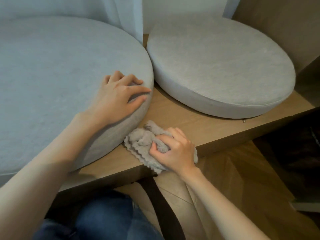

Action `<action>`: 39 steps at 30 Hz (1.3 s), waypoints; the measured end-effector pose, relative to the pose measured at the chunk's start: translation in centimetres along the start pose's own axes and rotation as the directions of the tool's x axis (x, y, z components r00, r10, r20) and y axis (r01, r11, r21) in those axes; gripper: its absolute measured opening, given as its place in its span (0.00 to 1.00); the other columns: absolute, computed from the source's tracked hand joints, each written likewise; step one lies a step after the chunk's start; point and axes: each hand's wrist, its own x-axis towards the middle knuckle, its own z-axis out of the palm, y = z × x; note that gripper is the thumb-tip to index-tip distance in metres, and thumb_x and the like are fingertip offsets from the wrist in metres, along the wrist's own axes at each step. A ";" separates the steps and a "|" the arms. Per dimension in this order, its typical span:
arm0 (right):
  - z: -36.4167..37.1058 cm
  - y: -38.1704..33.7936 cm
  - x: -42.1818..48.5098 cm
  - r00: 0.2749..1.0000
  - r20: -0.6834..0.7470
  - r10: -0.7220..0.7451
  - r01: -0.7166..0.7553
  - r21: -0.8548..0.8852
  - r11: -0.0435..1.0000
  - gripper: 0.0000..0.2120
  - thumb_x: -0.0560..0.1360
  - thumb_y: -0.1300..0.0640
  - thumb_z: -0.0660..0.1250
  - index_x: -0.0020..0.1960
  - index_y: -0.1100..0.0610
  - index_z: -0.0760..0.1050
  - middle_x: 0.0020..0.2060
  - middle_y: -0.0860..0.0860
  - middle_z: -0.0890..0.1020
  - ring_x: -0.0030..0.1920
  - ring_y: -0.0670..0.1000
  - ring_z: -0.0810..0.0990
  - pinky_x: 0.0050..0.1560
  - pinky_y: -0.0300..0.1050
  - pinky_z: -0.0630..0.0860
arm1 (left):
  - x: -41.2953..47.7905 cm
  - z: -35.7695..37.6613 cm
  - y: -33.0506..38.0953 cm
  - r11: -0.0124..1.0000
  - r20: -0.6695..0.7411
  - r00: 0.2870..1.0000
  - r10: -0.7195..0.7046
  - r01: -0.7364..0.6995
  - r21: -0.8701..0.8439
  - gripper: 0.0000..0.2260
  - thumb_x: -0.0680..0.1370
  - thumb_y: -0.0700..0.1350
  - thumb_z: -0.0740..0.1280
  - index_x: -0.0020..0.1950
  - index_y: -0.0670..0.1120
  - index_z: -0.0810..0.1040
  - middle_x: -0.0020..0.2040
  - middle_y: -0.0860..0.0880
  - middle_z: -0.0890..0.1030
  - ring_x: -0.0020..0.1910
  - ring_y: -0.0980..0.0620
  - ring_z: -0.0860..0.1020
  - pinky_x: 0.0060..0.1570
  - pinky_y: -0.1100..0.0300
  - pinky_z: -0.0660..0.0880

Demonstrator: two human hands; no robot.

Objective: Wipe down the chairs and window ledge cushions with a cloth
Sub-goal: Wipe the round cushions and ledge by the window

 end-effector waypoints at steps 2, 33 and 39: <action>-1.6 1.9 0.1 0.995 -0.022 0.097 -0.099 -0.074 0.992 0.05 0.70 0.54 0.70 0.39 0.56 0.82 0.35 0.50 0.77 0.38 0.49 0.74 0.31 0.43 0.71 | 0.8 0.0 -0.3 1.000 -0.001 1.000 0.020 -0.020 -0.009 0.14 0.79 0.56 0.60 0.62 0.58 0.78 0.57 0.51 0.76 0.54 0.43 0.69 0.51 0.49 0.64; -40.6 -6.6 13.7 0.151 -0.133 0.980 -0.988 -0.007 0.151 0.10 0.77 0.50 0.65 0.52 0.54 0.81 0.48 0.52 0.81 0.47 0.49 0.80 0.51 0.45 0.77 | 21.4 -24.9 21.9 0.919 0.562 0.780 0.274 -0.039 -0.393 0.20 0.82 0.49 0.56 0.74 0.54 0.63 0.72 0.49 0.66 0.67 0.47 0.68 0.65 0.50 0.68; -42.7 2.4 16.8 0.183 -0.177 0.967 -0.983 -0.007 0.185 0.12 0.77 0.52 0.65 0.55 0.57 0.80 0.51 0.54 0.80 0.48 0.50 0.78 0.51 0.45 0.75 | 27.0 -19.7 26.8 0.921 0.602 0.751 0.271 -0.022 -0.388 0.20 0.82 0.48 0.57 0.75 0.54 0.63 0.73 0.48 0.65 0.68 0.45 0.67 0.66 0.51 0.65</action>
